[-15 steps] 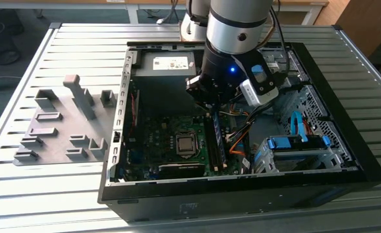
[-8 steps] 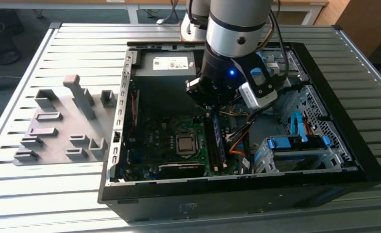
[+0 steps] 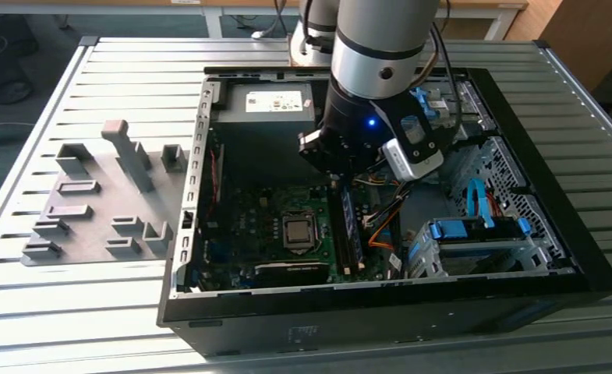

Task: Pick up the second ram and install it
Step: 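Insert the second ram into the second slot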

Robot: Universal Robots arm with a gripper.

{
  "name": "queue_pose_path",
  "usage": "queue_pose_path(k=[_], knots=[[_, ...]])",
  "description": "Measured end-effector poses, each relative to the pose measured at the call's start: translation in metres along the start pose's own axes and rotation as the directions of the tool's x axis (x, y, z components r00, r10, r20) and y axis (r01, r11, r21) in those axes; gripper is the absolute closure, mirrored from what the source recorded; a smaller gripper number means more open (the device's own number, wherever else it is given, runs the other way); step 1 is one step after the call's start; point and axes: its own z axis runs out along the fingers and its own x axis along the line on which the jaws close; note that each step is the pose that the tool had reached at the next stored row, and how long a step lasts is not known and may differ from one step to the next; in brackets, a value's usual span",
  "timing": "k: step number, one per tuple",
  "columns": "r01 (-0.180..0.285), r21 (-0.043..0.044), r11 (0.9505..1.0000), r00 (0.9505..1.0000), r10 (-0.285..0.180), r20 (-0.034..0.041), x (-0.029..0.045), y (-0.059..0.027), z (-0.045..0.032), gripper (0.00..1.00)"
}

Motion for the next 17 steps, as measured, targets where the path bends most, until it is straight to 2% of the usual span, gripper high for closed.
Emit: queue_pose_path(k=[17], knots=[[-0.017, -0.0002, 0.9999, 0.9999, 0.017, 0.0003, -0.0042, -0.0013, 0.0155, 0.86]])
